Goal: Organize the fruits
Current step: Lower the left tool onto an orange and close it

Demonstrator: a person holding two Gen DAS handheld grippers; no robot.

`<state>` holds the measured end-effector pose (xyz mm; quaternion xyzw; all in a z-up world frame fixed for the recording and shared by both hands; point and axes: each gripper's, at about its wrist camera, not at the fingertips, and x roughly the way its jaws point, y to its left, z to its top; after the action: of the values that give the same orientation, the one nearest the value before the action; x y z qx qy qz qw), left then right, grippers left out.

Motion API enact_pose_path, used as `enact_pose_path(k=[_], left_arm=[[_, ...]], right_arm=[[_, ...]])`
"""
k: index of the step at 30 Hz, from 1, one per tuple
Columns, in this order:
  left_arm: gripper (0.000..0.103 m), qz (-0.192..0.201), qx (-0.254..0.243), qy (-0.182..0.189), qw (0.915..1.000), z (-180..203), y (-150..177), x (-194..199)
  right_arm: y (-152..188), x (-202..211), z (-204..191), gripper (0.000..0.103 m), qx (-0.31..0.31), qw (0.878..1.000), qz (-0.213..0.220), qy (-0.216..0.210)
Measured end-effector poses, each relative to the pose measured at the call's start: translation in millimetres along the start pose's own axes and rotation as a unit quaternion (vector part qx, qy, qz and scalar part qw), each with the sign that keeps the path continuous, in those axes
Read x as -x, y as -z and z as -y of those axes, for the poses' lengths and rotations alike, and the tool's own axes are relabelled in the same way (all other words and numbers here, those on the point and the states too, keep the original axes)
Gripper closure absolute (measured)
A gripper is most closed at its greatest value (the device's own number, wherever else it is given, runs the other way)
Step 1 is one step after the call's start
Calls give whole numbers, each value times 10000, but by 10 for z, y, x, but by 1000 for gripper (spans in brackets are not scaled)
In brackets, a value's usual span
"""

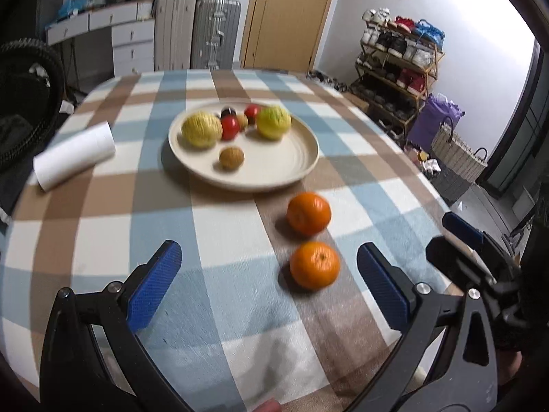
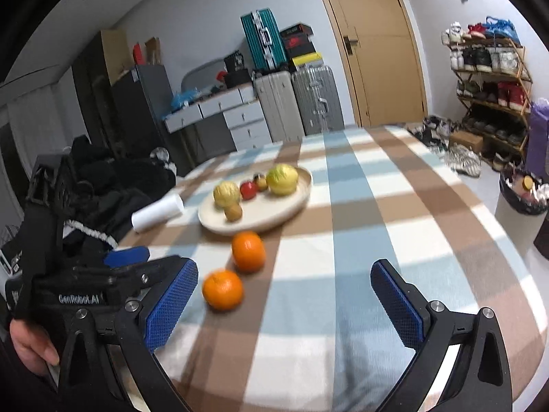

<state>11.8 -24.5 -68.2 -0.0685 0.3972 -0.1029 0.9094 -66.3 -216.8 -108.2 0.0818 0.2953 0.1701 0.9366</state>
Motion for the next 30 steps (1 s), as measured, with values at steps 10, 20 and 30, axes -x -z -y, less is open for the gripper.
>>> enact_pose_path(k=[10, 20, 30], left_arm=[[1, -523, -226, 102, 9983, 187, 96, -394], [18, -646, -521, 200, 9964, 311, 65, -543], [64, -742, -659, 731, 9924, 337, 106, -579]], right_arm=[[133, 34, 218, 0, -400, 9992, -25, 16], [177, 1, 385, 0, -755, 9971, -102, -42], [176, -53, 450, 0, -915, 9956, -176, -102]])
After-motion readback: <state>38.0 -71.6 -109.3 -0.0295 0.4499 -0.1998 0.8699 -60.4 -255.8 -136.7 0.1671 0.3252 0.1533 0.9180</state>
